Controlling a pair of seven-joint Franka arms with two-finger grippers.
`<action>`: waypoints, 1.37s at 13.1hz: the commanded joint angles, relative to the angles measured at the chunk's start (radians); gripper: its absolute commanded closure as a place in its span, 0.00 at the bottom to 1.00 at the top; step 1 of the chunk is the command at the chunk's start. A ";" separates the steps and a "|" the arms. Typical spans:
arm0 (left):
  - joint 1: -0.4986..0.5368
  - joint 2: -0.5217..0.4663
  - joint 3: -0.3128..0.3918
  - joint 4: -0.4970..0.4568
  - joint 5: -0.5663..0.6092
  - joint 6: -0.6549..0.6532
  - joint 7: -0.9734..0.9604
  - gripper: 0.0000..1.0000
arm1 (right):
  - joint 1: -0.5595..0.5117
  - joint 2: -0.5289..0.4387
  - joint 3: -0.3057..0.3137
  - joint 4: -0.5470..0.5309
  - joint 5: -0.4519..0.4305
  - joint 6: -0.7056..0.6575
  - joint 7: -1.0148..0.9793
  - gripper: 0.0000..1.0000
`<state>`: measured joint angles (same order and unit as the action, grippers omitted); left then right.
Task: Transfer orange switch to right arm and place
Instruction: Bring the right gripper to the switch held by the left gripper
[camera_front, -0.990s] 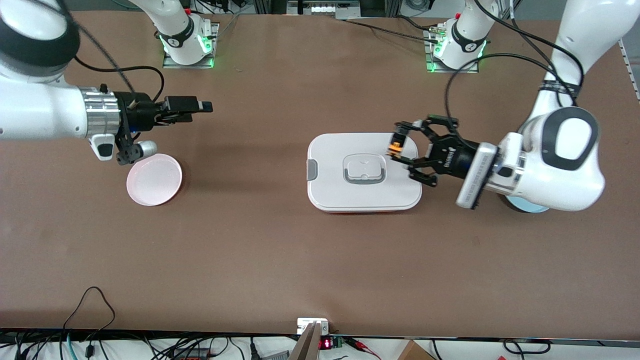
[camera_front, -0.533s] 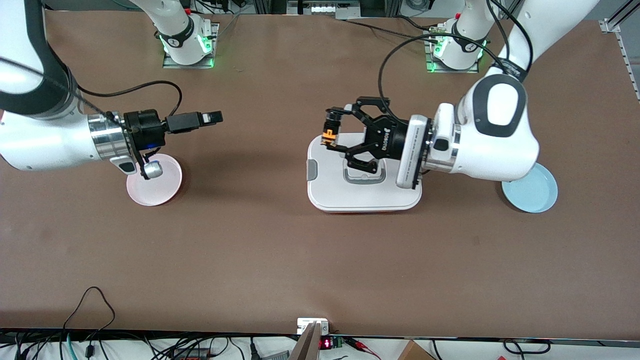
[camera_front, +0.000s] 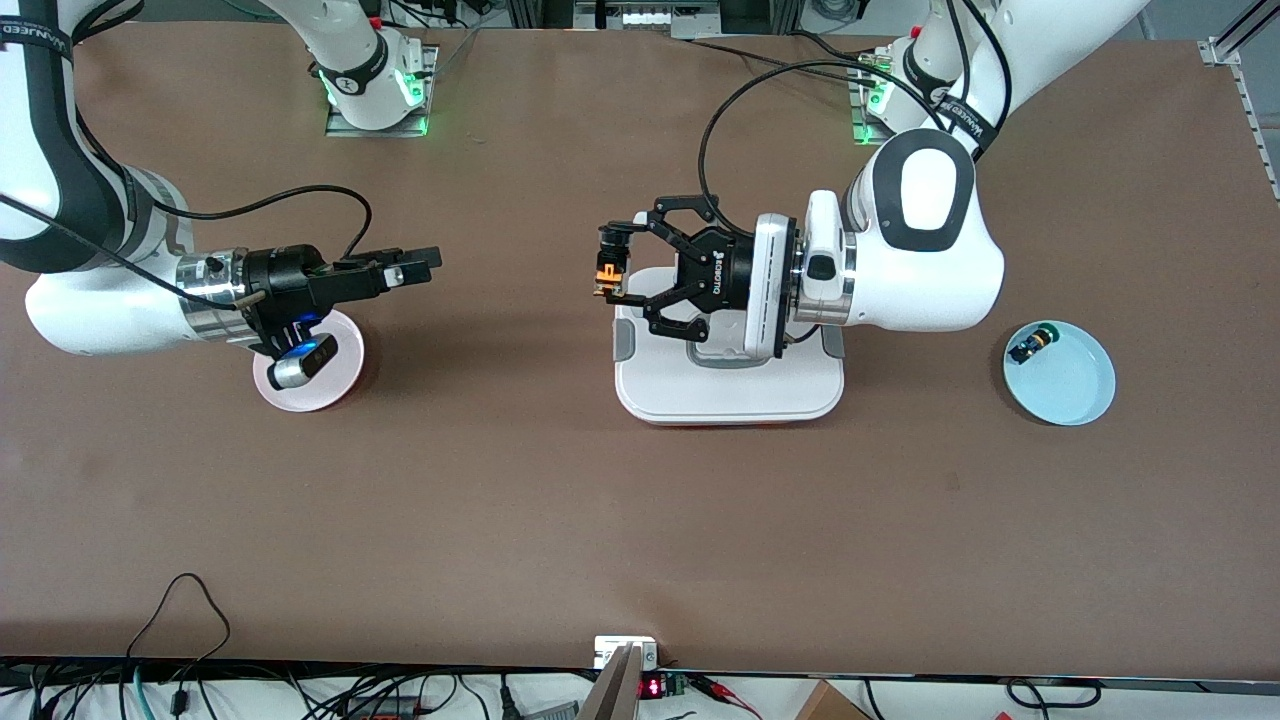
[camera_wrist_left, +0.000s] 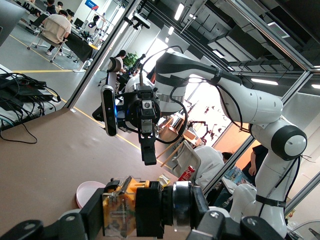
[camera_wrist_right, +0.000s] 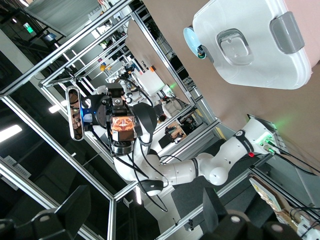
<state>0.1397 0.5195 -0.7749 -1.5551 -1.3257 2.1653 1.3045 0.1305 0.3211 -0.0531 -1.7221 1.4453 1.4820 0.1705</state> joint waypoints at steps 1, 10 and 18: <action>0.006 -0.013 -0.007 -0.019 -0.037 0.014 0.038 0.73 | 0.018 -0.024 0.002 -0.043 0.041 0.032 0.061 0.00; 0.003 -0.012 -0.007 -0.040 -0.035 0.008 0.044 0.73 | 0.136 -0.019 0.002 -0.048 0.193 0.162 0.127 0.00; 0.009 -0.013 -0.007 -0.053 -0.035 0.004 0.045 0.73 | 0.251 0.030 0.004 -0.045 0.274 0.268 0.192 0.00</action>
<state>0.1371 0.5195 -0.7748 -1.5898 -1.3257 2.1660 1.3168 0.3637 0.3491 -0.0469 -1.7630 1.6781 1.7242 0.3386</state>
